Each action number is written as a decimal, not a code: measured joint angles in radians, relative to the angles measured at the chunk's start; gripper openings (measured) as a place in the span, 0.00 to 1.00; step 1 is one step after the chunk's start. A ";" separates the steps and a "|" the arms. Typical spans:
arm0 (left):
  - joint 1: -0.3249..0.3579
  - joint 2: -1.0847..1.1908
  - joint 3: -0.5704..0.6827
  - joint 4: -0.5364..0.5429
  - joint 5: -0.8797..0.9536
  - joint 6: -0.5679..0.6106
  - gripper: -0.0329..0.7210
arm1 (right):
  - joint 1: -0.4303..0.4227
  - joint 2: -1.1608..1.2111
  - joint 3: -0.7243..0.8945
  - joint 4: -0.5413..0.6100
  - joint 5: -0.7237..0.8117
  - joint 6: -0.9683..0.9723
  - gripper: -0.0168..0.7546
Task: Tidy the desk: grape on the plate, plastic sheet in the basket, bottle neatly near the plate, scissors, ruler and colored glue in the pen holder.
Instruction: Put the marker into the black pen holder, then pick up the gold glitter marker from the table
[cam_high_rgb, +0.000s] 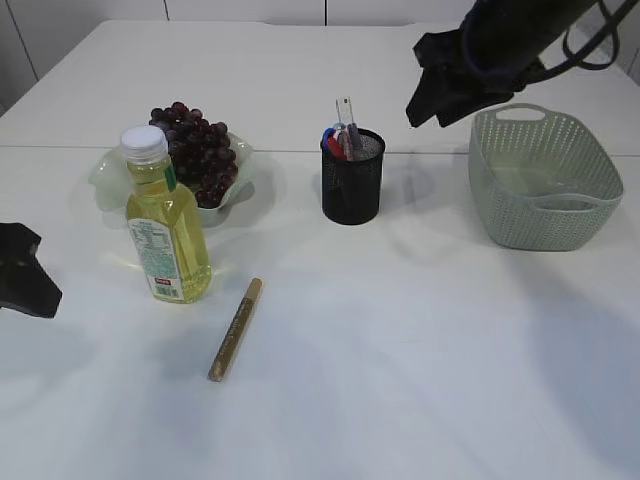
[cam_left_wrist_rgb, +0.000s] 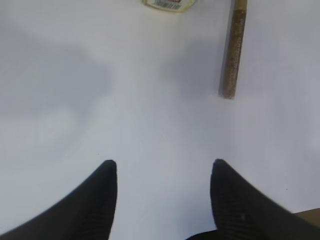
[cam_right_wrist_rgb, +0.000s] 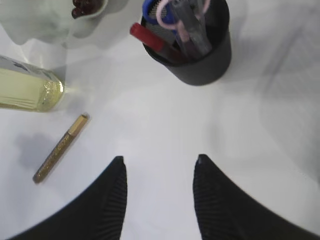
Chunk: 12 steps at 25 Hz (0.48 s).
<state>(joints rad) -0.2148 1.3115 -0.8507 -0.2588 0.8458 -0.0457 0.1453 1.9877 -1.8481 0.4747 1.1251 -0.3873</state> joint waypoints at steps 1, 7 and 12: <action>0.000 0.000 0.000 -0.005 0.000 0.000 0.62 | 0.000 -0.014 0.000 -0.021 0.021 0.028 0.48; 0.000 0.000 0.000 -0.018 -0.004 0.000 0.62 | 0.002 -0.089 0.070 -0.073 0.095 0.123 0.48; -0.040 0.000 0.000 -0.016 0.002 0.036 0.62 | 0.002 -0.180 0.185 -0.208 0.098 0.198 0.48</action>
<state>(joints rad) -0.2547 1.3115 -0.8507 -0.2744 0.8477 -0.0095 0.1469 1.8075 -1.6629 0.2671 1.2228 -0.1888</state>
